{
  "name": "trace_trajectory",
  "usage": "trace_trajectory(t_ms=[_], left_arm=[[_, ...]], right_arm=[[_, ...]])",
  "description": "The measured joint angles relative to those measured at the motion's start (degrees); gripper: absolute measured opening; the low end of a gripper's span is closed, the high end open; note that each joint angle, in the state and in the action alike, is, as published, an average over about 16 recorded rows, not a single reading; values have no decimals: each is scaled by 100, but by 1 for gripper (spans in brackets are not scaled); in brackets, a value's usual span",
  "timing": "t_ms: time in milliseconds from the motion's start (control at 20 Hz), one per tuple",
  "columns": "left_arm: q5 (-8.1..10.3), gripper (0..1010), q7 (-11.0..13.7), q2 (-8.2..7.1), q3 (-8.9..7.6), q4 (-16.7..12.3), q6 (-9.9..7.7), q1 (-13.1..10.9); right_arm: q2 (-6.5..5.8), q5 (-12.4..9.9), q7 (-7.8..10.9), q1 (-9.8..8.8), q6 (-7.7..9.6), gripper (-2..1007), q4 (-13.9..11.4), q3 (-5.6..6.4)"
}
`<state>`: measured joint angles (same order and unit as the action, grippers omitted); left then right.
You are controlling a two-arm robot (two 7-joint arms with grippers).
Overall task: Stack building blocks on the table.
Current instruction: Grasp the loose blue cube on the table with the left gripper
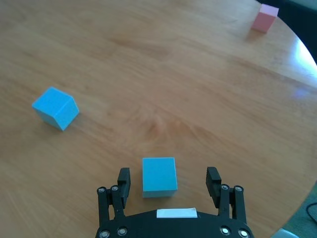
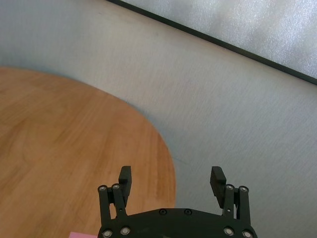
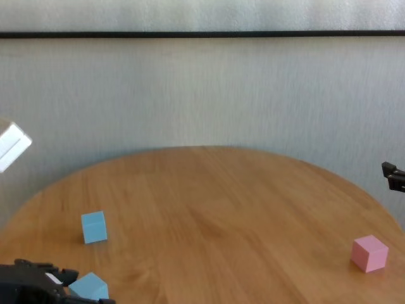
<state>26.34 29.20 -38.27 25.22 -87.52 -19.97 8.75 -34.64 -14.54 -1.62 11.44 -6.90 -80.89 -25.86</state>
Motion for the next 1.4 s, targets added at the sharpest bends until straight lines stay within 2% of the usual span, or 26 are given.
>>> trace_trajectory(t_ms=[400, 1100, 1400], left_arm=[[-1, 1003, 13, 45, 128, 185, -169, 176], [-188, 1003, -20, 107, 250, 420, -83, 359], [-201, 962, -26, 110, 252, 426, -69, 361]], right_arm=[[0, 0, 0, 0, 0, 1001, 0, 0], [0, 0, 0, 0, 0, 1001, 0, 0], [0, 0, 0, 0, 0, 1001, 0, 0]])
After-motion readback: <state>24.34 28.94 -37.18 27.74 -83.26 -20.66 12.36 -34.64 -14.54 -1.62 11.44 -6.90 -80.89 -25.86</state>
